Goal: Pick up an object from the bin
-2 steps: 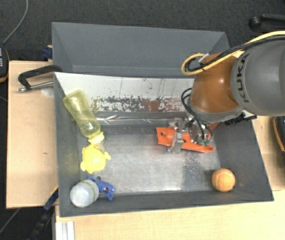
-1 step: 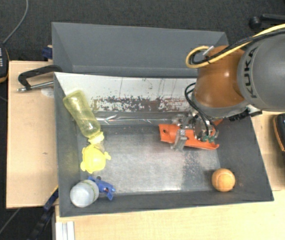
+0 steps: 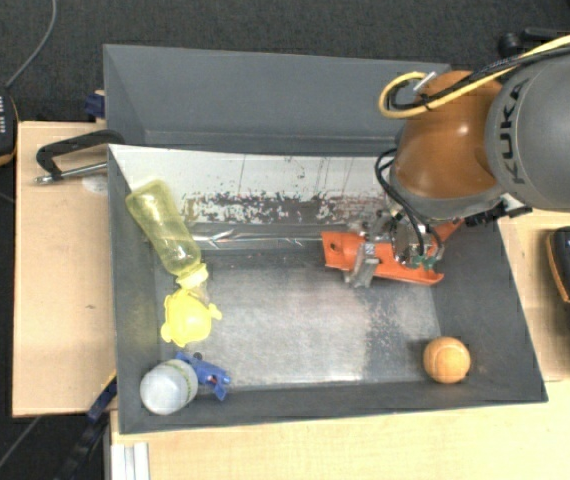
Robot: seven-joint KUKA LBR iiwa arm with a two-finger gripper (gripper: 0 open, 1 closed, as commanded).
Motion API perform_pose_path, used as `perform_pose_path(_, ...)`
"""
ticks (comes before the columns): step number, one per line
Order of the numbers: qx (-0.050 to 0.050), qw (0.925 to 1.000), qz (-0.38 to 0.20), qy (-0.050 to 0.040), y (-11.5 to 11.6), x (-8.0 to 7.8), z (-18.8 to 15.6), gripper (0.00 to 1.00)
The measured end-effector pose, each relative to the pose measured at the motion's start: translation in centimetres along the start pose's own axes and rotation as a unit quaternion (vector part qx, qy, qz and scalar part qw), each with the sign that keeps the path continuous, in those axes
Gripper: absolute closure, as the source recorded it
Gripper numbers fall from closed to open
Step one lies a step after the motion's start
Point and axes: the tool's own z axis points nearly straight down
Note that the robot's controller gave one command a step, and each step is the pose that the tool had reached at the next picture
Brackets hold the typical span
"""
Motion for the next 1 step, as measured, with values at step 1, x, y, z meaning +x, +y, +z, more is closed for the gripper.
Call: perform_pose_path(1, 0.0, 1.0, 0.0, 0.0051, 0.01, 0.38, 0.99, 1.0)
